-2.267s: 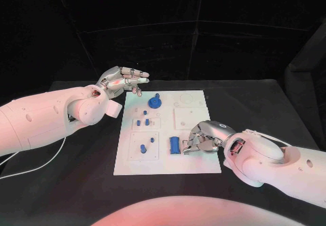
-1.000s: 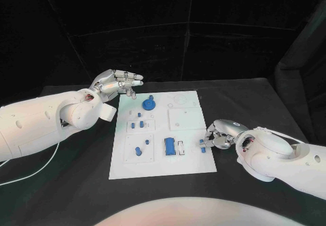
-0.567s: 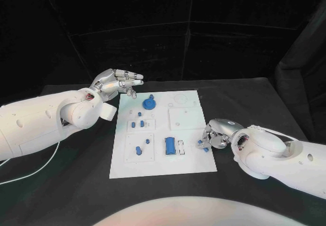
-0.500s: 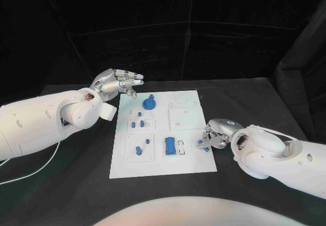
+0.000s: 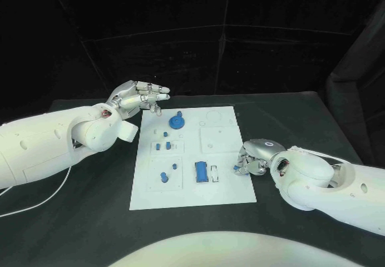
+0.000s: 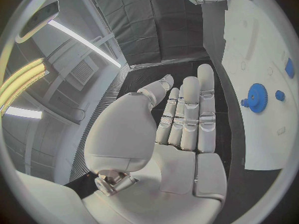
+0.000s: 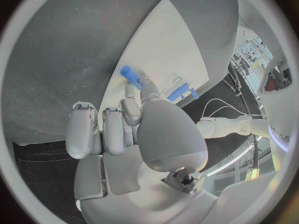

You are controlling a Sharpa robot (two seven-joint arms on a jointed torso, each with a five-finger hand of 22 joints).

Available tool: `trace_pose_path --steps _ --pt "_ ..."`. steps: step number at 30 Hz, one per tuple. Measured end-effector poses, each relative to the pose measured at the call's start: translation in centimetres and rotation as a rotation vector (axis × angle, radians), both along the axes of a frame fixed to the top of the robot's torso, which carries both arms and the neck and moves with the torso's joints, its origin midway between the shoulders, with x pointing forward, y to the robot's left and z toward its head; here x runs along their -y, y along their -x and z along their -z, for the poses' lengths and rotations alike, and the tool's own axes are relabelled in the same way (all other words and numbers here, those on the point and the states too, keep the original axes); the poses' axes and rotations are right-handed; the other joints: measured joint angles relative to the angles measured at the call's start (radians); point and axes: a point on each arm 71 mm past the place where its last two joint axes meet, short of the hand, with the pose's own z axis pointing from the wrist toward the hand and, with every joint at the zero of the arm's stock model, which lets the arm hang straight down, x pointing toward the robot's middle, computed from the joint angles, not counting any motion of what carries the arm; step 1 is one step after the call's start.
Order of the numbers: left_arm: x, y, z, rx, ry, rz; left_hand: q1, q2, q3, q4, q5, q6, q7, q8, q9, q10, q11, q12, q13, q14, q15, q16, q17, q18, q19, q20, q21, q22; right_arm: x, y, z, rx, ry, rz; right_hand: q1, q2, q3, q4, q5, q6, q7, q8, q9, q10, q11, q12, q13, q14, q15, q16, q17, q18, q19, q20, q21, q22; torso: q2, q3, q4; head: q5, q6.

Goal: Assemble the parts on the task board

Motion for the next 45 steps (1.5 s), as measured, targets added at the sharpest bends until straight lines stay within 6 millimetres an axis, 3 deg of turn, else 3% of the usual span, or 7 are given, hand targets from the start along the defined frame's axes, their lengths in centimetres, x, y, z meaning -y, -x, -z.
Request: trace_pose_path --steps 4,8,21,31,37,45 --pt "0.0 0.0 0.0 0.000 0.000 0.000 0.004 0.004 0.000 0.000 0.000 0.000 0.000 0.000 0.000 0.000 0.000 0.000 -0.001 0.000 0.000 0.000 0.000 0.000 0.000 0.000 0.000 0.000 0.0 0.4 0.0 0.002 -0.020 0.013 0.000 0.000 0.038 -0.002 0.085 0.003 -0.004 -0.012 -0.008 -0.001 0.001 0.000 0.002 -0.001 -0.003 0.000 0.004 0.000 0.003 -0.003 0.000 0.007 0.000 0.0001 -0.0008 0.002 -0.001" --pt "0.0 0.0 0.0 0.000 0.000 0.000 0.004 0.004 0.000 0.000 0.000 0.000 0.000 0.000 0.000 0.000 0.000 0.000 -0.001 0.000 0.000 0.000 0.000 0.000 0.000 0.000 0.000 0.000 0.2 0.9 -0.1 -0.001 -0.060 0.038 -0.003 -0.003 0.076 0.002 0.119 0.010 -0.003 -0.027 -0.013 0.004 -0.004 0.000 0.003 -0.003 -0.005 0.000 0.006 0.000 0.003 -0.003 0.000 0.011 -0.001 0.0001 -0.0008 0.001 -0.002" --pt "0.0 0.0 0.0 -0.001 0.000 0.001 0.004 0.004 0.000 0.000 0.000 0.000 0.000 0.000 0.000 0.000 0.000 0.000 -0.001 0.000 0.000 0.000 0.000 0.000 0.000 0.000 0.000 0.000 -0.7 1.9 -1.4 0.003 -0.278 0.112 -0.064 -0.055 0.165 0.031 0.120 0.021 0.001 -0.046 -0.020 0.004 -0.004 0.000 0.008 -0.004 -0.007 0.000 0.007 0.000 0.003 -0.003 0.000 0.008 -0.001 -0.0006 0.0005 0.003 -0.003" --pt "0.1 0.1 0.0 -0.001 0.002 0.004 0.004 0.004 0.000 0.000 0.000 0.000 0.000 0.000 0.000 0.000 0.000 0.000 -0.001 0.000 0.000 0.000 0.000 0.000 0.000 0.000 0.000 0.000 -2.3 1.4 -0.7 -0.068 -0.331 0.133 -0.119 -0.097 0.218 0.062 0.077 0.063 -0.013 -0.046 -0.020 0.022 -0.014 0.015 0.020 -0.005 -0.007 0.006 0.013 0.000 0.007 -0.007 0.000 0.016 0.000 -0.0012 0.0007 0.006 -0.007" --pt "0.2 0.1 0.0 -0.001 0.002 0.006 0.004 0.004 0.003 -0.003 0.000 0.000 0.000 0.000 0.000 -0.004 0.004 0.000 -0.001 0.000 0.000 0.000 -0.002 0.000 0.000 0.000 0.000 -0.001 -3.6 1.1 0.0 -0.126 -0.332 0.141 -0.134 -0.094 0.234 0.078 0.089 0.088 -0.026 -0.034 -0.014 0.029 -0.021 0.020 0.025 -0.002 -0.016 0.012 0.013 0.000 0.013 -0.013 0.004 0.024 0.000 -0.0008 0.0009 0.006 -0.009" --pt "0.2 0.2 0.0 -0.001 0.003 0.007 0.004 0.004 0.003 -0.003 0.000 0.000 0.000 0.000 0.000 -0.004 0.004 0.000 -0.001 0.000 0.000 0.000 -0.002 0.000 0.000 0.000 0.000 -0.001 -4.1 0.9 0.5 -0.161 -0.325 0.168 -0.149 -0.098 0.246 0.082 0.098 0.097 -0.029 -0.022 -0.001 0.035 -0.027 0.032 0.032 -0.003 -0.020 0.016 0.013 0.000 0.018 -0.018 0.004 0.031 0.001 -0.0001 0.0023 0.009 -0.011"
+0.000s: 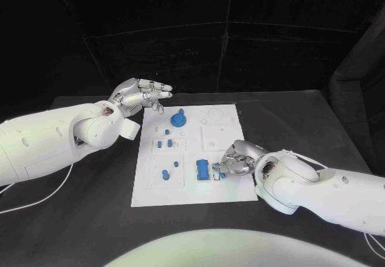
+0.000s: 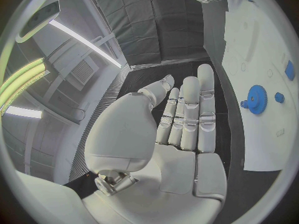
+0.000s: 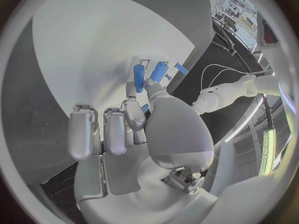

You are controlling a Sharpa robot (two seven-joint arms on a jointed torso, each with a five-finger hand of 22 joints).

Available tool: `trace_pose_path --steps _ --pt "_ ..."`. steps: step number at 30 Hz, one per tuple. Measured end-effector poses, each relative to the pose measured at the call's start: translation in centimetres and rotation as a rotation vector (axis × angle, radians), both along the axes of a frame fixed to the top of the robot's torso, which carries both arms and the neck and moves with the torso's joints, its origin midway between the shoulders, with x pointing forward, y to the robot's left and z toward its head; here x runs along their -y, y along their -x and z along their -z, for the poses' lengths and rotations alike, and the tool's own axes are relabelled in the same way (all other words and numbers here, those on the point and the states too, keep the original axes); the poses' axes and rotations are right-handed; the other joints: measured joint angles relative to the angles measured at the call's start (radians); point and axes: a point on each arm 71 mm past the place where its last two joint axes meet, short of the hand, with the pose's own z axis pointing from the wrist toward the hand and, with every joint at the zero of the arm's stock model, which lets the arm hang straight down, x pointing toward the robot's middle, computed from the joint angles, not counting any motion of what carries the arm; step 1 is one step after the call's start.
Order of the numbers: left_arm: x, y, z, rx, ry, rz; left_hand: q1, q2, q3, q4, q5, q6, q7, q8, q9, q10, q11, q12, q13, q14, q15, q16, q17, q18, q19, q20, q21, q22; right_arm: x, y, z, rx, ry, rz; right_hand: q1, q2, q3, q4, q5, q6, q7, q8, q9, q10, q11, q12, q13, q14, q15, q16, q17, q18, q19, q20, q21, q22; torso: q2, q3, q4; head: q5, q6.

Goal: Assemble the parts on the task board

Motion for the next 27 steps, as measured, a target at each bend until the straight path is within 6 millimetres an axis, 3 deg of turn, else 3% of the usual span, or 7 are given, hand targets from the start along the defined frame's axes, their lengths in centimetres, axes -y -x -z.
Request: trace_pose_path --steps 17,20,23,27 --pt "0.02 0.02 0.01 -0.001 0.000 0.003 0.000 0.000 0.000 0.000 0.000 0.000 0.000 0.000 0.000 0.000 0.000 0.000 0.000 0.000 0.000 0.000 0.000 0.000 0.000 0.000 0.000 0.000 -0.70 -0.10 0.33 -0.033 0.017 0.011 -0.022 -0.001 0.017 0.017 -0.012 0.013 -0.005 0.012 0.009 0.007 -0.007 0.012 0.009 0.002 -0.005 0.007 0.000 0.000 0.003 -0.003 0.004 0.005 -0.001 0.0002 -0.0008 0.002 -0.002" --pt "0.03 0.03 0.00 -0.002 0.001 0.004 0.000 0.000 0.000 0.000 0.000 0.000 0.000 0.000 0.000 0.000 0.000 0.000 0.000 0.000 0.000 0.000 0.000 0.000 0.000 0.000 0.000 0.000 -0.70 -0.17 0.35 -0.031 0.022 0.012 -0.037 -0.006 0.022 0.022 -0.036 0.021 -0.013 0.012 0.013 0.014 -0.007 0.012 0.010 0.002 -0.005 0.007 0.000 0.000 0.003 -0.003 0.004 0.006 -0.001 0.0001 -0.0008 0.002 -0.001" --pt "0.02 0.04 0.00 -0.002 0.001 0.004 0.000 0.000 0.000 0.000 0.000 0.000 0.000 0.000 0.000 0.000 0.000 0.000 0.000 0.000 0.000 0.000 0.000 0.000 0.000 0.000 0.000 0.000 -0.70 -0.23 0.38 -0.028 0.027 0.012 -0.056 -0.009 0.015 0.035 -0.085 0.028 -0.020 0.023 0.022 0.014 -0.007 0.013 0.011 0.002 -0.005 0.007 0.000 0.000 0.003 -0.003 0.004 0.006 -0.001 0.0000 -0.0008 0.003 0.000" --pt "0.03 0.05 0.01 -0.003 0.001 0.005 0.000 0.000 0.000 0.000 0.000 0.000 0.000 0.000 0.000 0.000 0.000 0.000 0.000 0.000 0.000 0.000 0.000 0.000 0.000 0.000 0.000 0.000 -0.78 -0.25 0.39 -0.024 0.032 0.009 -0.084 -0.019 0.001 0.052 -0.129 0.023 -0.015 0.026 0.023 0.014 -0.007 0.012 0.012 0.002 -0.005 0.007 0.000 0.000 0.003 -0.003 0.004 0.006 -0.001 0.0000 -0.0008 0.004 0.000"
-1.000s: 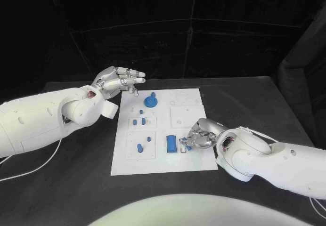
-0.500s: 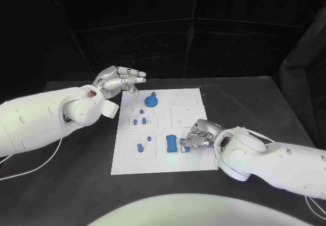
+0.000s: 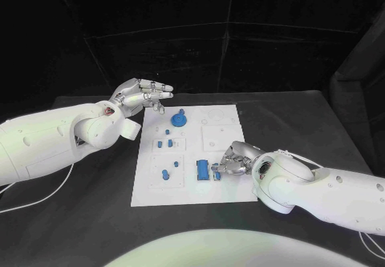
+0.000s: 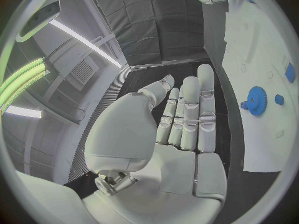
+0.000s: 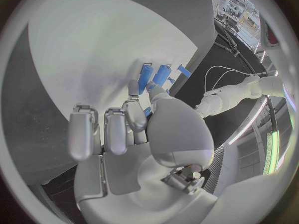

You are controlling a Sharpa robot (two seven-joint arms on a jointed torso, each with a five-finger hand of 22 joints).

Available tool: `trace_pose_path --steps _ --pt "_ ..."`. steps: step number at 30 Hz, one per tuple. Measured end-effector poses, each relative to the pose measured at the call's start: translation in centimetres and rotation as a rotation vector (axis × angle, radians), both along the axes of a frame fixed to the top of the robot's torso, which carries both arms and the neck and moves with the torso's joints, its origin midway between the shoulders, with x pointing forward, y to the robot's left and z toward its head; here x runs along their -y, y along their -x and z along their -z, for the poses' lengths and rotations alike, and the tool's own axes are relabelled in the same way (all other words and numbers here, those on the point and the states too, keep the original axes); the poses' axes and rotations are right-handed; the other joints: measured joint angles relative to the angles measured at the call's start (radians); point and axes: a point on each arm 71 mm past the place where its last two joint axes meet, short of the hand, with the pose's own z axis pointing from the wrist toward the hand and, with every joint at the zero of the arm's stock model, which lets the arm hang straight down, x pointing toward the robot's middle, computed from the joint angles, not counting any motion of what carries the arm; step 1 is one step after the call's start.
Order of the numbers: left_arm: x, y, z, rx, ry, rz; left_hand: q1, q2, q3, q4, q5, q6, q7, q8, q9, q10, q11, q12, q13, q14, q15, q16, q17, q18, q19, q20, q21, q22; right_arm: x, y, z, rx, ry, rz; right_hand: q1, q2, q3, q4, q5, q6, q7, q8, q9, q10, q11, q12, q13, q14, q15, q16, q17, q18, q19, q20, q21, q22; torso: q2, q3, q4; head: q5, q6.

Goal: Assemble the parts on the task board

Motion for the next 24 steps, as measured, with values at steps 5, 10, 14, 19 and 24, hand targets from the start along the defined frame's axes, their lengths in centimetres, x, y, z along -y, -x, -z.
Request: trace_pose_path --steps 5,10,14,19,24 --pt "0.0 0.0 0.0 -0.001 0.000 0.001 0.000 0.000 0.000 0.000 0.000 0.000 0.000 0.000 0.000 0.000 0.000 0.000 0.000 0.000 0.000 0.000 0.000 0.000 0.000 0.000 0.000 0.000 -0.1 0.0 0.0 0.007 0.004 -0.005 -0.055 -0.016 -0.045 0.038 -0.055 0.003 0.003 0.000 0.006 0.004 0.004 0.000 0.000 0.000 0.000 0.000 0.000 0.000 0.000 0.000 0.000 0.000 0.000 0.0001 -0.0001 0.000 0.000" --pt "0.0 0.0 0.0 -0.001 0.000 0.002 0.000 0.000 0.000 0.000 0.000 0.000 0.000 0.000 0.000 0.000 0.000 0.000 0.000 0.000 0.000 0.000 0.000 0.000 0.000 0.000 0.000 0.000 -0.1 0.0 -0.1 0.014 0.009 -0.007 -0.068 -0.018 -0.095 0.061 -0.132 -0.001 0.006 0.005 0.015 0.003 0.004 -0.001 0.000 0.000 0.000 0.000 0.000 0.000 0.000 0.000 0.000 0.000 0.000 0.0002 -0.0004 0.001 0.000" --pt "0.0 0.0 0.0 -0.002 0.000 0.002 0.000 0.000 0.000 0.000 0.000 0.000 0.000 0.000 0.000 0.000 0.000 0.000 -0.001 0.000 0.000 0.000 -0.001 0.000 0.000 0.000 0.000 0.000 0.1 0.0 0.0 0.016 0.014 -0.006 -0.068 -0.018 -0.101 0.057 -0.133 -0.001 0.006 0.005 0.016 0.003 0.004 -0.004 0.000 0.000 0.000 0.000 0.000 0.000 0.000 0.000 0.000 -0.001 0.000 0.0003 -0.0010 0.001 -0.002" --pt "0.0 0.0 0.0 -0.002 0.000 0.003 0.000 0.000 0.000 0.000 0.000 0.000 0.000 0.000 0.000 0.000 0.000 0.000 -0.001 0.000 0.000 0.000 -0.001 0.000 0.000 0.000 0.000 0.000 0.5 0.0 -0.1 0.021 0.021 -0.004 -0.030 -0.004 -0.114 0.044 -0.115 -0.004 0.010 0.005 0.022 0.003 0.004 -0.008 0.000 0.000 0.000 0.000 0.000 0.000 0.000 0.000 0.000 -0.002 0.000 0.0005 -0.0011 0.000 -0.002" --pt "0.0 0.0 0.0 -0.002 0.000 0.003 0.000 0.000 0.000 0.000 0.000 0.000 0.000 0.000 0.000 0.000 0.000 0.000 -0.001 0.000 0.000 0.000 -0.001 0.000 0.000 0.000 0.000 0.000 1.6 0.1 -0.3 0.033 0.009 -0.003 0.010 0.000 -0.129 0.023 -0.075 -0.045 0.021 -0.001 0.022 -0.009 0.016 -0.044 -0.017 0.000 0.000 -0.021 -0.004 0.000 -0.012 -0.003 -0.015 -0.032 -0.001 0.0004 -0.0010 -0.002 0.001"
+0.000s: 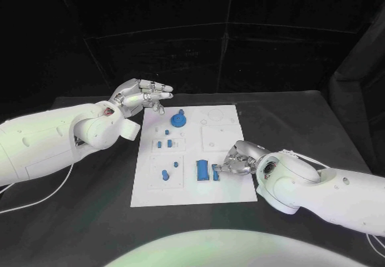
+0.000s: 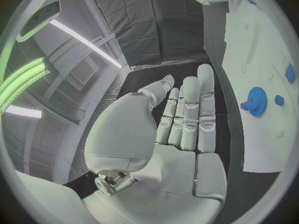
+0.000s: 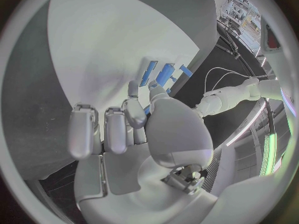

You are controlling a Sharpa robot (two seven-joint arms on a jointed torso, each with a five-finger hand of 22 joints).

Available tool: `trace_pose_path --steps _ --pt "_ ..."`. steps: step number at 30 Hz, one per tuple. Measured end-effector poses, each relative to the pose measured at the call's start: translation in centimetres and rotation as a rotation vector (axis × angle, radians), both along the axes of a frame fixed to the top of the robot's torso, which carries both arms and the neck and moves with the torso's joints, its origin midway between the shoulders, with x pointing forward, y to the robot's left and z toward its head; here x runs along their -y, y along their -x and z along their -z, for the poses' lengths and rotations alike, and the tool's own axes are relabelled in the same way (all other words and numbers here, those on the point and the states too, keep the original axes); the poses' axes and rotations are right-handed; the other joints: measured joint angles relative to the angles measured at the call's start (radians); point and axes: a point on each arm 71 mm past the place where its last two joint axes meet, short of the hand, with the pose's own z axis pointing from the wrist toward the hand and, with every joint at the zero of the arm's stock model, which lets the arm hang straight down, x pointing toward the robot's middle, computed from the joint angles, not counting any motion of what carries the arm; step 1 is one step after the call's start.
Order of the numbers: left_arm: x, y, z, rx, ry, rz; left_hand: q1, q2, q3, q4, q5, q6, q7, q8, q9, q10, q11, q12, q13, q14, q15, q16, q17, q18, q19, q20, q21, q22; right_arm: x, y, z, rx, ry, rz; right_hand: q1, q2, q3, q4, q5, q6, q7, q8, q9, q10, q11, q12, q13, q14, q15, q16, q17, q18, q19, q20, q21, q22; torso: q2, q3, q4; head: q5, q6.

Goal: Assemble the parts on the task board

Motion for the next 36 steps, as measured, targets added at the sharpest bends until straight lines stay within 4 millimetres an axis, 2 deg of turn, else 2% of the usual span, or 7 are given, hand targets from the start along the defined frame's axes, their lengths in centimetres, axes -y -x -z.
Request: trace_pose_path --steps 8,11,19,22,25,31,36 --pt "-0.2 -0.2 0.1 0.002 -0.003 -0.008 -0.001 0.001 -0.004 -0.002 0.000 0.000 0.000 0.002 0.000 0.000 0.000 0.003 0.000 -0.004 0.003 0.000 -0.004 0.000 -0.007 0.003 -0.002 -0.002 3.1 -1.3 -0.6 -0.016 -0.206 -0.007 0.100 0.024 -0.020 -0.054 0.007 -0.115 0.052 -0.067 -0.029 -0.126 0.042 -0.272 -0.172 -0.002 0.035 -0.149 -0.173 0.026 -0.108 0.036 -0.142 -0.226 -0.009 -0.0029 -0.0001 -0.010 0.022" --pt "-0.3 -0.5 0.2 0.004 -0.003 -0.021 -0.006 0.006 -0.013 0.004 0.000 0.000 0.000 0.005 0.000 0.000 0.000 0.010 -0.001 -0.051 0.004 -0.036 -0.028 0.000 -0.048 0.004 -0.035 -0.018 4.3 -3.4 -1.3 -0.019 -0.346 0.015 0.153 0.052 -0.005 -0.080 -0.011 -0.141 0.071 -0.087 -0.043 -0.264 0.060 -0.528 -0.340 -0.099 0.056 -0.420 -0.456 0.093 -0.275 0.050 -0.374 -0.554 -0.018 -0.0058 -0.0001 -0.019 0.038" --pt "-0.7 -2.0 0.9 -0.001 0.028 -0.092 -0.031 0.009 -0.028 0.017 0.009 0.000 0.000 0.007 -0.002 0.017 0.019 -0.035 -0.013 -0.211 0.056 -0.379 -0.211 0.000 -0.281 0.061 -0.252 -0.151 6.4 -9.9 -2.1 0.002 -0.712 0.136 0.210 0.069 0.007 -0.120 -0.058 -0.190 0.130 -0.158 -0.107 -0.406 0.152 -0.914 -0.763 -0.416 0.176 -1.042 -0.861 0.102 -0.528 0.159 -0.867 -0.918 -0.059 -0.0167 -0.0042 -0.038 0.100" --pt "-0.8 -2.6 1.4 -0.003 0.042 -0.124 -0.034 0.011 -0.037 0.025 0.009 0.000 0.000 -0.010 -0.002 0.025 0.029 -0.088 -0.013 -0.227 0.082 -0.519 -0.275 0.000 -0.361 0.096 -0.348 -0.223 6.5 -11.9 -2.1 0.025 -0.805 0.168 0.210 0.069 -0.007 -0.141 -0.081 -0.215 0.126 -0.166 -0.146 -0.420 0.179 -0.976 -0.872 -0.485 0.217 -1.173 -0.966 0.102 -0.571 0.197 -0.997 -1.000 -0.072 -0.0186 -0.0084 -0.042 0.130" --pt "-0.8 -3.3 1.9 0.000 0.057 -0.159 -0.040 0.005 -0.059 0.038 0.009 -0.011 0.004 -0.031 -0.003 0.019 0.042 -0.139 -0.013 -0.254 0.111 -0.626 -0.324 0.000 -0.429 0.132 -0.420 -0.279 6.6 -13.6 -2.1 0.051 -0.882 0.190 0.198 0.088 -0.033 -0.186 -0.084 -0.214 0.125 -0.165 -0.207 -0.403 0.197 -1.004 -1.021 -0.446 0.228 -1.272 -1.097 0.102 -0.529 0.232 -1.130 -1.095 -0.083 -0.0184 -0.0112 -0.045 0.161" --pt "-0.9 -3.8 2.8 0.004 0.075 -0.219 -0.077 0.020 -0.105 0.049 0.002 -0.059 -0.008 -0.066 -0.010 -0.034 0.063 -0.195 -0.019 -0.299 0.129 -0.721 -0.374 0.001 -0.472 0.148 -0.458 -0.327 6.5 -15.4 -2.0 0.081 -0.959 0.205 0.140 0.129 -0.064 -0.238 -0.086 -0.228 0.119 -0.174 -0.278 -0.414 0.192 -1.014 -1.163 -0.406 0.225 -1.332 -1.217 0.102 -0.483 0.226 -1.250 -1.183 -0.097 -0.0147 -0.0121 -0.044 0.196" --pt "-0.5 -3.5 2.9 -0.003 0.078 -0.213 -0.298 0.063 -0.166 0.076 -0.025 -0.229 -0.037 -0.101 -0.042 -0.209 0.031 -0.219 -0.050 -0.459 0.100 -0.765 -0.403 -0.016 -0.604 0.101 -0.484 -0.374 6.4 -14.9 -1.8 0.074 -0.960 0.208 -0.084 0.084 -0.040 -0.200 -0.109 -0.384 0.092 -0.207 -0.305 -0.591 0.165 -1.046 -1.210 -0.588 0.204 -1.363 -1.263 0.092 -0.648 0.186 -1.279 -1.222 -0.098 -0.0133 -0.0072 -0.041 0.198"
